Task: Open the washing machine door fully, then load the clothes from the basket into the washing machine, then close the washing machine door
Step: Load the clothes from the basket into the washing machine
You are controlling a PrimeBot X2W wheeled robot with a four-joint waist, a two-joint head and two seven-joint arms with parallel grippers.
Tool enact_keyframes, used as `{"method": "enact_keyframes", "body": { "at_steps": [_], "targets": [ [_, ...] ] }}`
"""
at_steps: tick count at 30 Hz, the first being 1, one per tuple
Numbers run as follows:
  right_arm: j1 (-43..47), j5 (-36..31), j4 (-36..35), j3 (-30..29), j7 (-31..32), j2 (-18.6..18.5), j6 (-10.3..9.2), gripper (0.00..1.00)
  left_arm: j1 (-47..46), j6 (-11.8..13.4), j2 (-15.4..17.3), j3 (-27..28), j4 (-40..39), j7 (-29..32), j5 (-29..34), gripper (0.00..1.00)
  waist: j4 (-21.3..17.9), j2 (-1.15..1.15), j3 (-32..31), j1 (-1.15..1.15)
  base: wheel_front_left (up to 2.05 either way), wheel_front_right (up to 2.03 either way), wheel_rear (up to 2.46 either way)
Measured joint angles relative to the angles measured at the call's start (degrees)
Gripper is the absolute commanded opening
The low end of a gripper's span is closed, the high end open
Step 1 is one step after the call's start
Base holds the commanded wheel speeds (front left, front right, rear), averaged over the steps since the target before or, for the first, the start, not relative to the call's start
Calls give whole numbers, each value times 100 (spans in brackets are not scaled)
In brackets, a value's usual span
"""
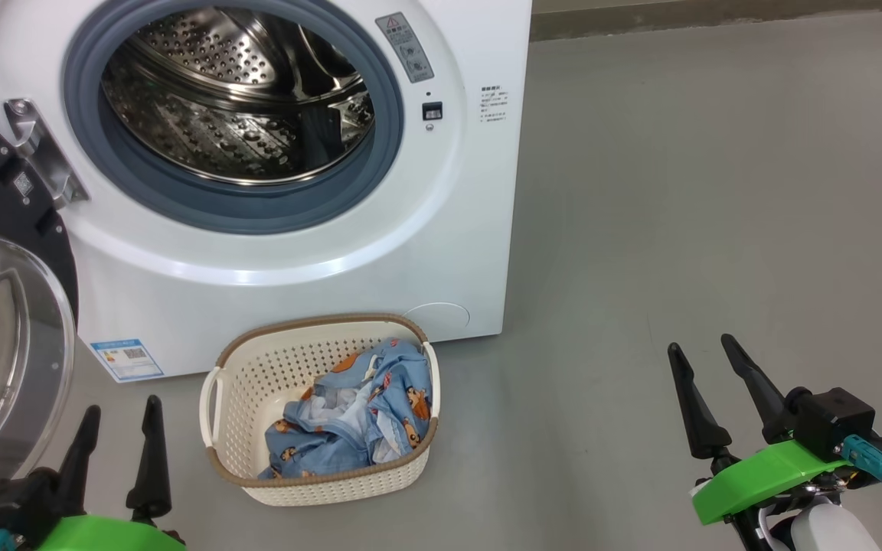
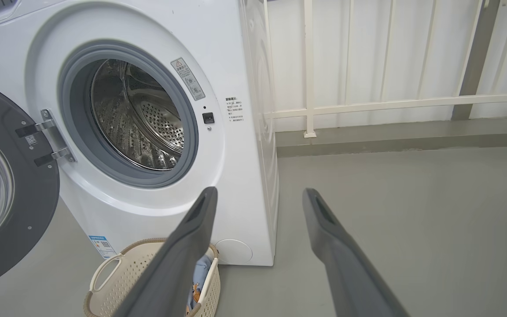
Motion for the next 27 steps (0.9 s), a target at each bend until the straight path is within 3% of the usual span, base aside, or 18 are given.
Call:
{"method": "enact_keyframes", "body": {
  "at_steps": [10, 27],
  "targets": [
    [1, 1, 2, 12, 0, -9, 0, 100, 0, 0, -2, 16, 16, 0, 58, 100, 6, 0, -15, 0, 33, -33, 0],
    [2, 1, 2, 13, 0, -1, 0, 100, -1, 0, -3, 26, 16, 0, 92, 100, 16, 0, 17, 0, 141, -141, 0]
  ]
}}
